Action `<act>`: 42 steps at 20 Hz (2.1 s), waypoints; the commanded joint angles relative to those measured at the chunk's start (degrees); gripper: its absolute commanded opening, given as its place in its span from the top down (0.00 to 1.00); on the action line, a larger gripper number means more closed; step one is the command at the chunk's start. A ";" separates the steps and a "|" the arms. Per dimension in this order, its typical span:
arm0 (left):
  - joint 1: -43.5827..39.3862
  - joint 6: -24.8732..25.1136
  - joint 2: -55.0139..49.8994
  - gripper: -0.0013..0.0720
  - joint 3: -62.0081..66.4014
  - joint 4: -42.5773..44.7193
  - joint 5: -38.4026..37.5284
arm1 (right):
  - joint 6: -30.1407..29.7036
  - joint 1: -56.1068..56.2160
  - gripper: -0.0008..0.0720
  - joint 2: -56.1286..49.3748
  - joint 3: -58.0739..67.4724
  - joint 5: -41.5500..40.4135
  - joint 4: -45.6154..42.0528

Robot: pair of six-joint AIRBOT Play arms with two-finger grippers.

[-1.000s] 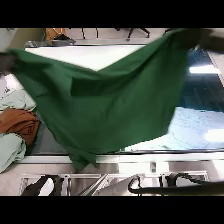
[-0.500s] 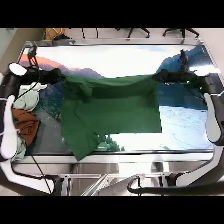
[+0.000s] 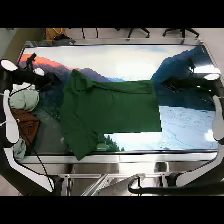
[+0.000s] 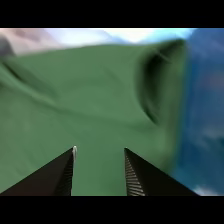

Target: Fold the shirts.

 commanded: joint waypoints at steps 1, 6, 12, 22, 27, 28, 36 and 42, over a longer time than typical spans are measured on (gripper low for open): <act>4.55 -0.31 2.91 0.04 -10.19 0.00 -11.45 | 3.41 -4.66 0.49 0.94 -0.83 9.60 -8.26; 10.10 2.60 14.58 0.04 -45.42 -0.09 1.27 | 1.25 -6.10 0.49 0.92 -6.19 9.42 -8.26; 11.45 7.17 18.16 0.04 -63.43 -5.53 13.44 | 0.83 -5.99 0.49 0.09 -8.17 9.68 -8.26; 7.30 12.61 18.18 0.96 -54.49 -13.51 16.24 | 0.83 -5.51 0.49 0.11 -22.45 12.83 -11.28; 7.30 12.61 18.18 0.96 -53.99 -13.62 14.88 | 1.09 0.13 0.49 1.86 -27.45 14.71 -11.69; 7.30 12.63 18.18 0.96 -53.99 -13.62 14.40 | 1.14 1.57 0.50 2.78 -28.00 14.69 -11.67; 7.78 17.51 31.45 0.96 -49.46 -24.46 8.13 | -0.20 3.96 0.96 19.52 -23.63 11.78 3.87; 12.02 14.73 52.19 0.96 -23.93 -37.59 2.73 | -2.16 -6.43 0.96 31.74 4.92 11.47 25.11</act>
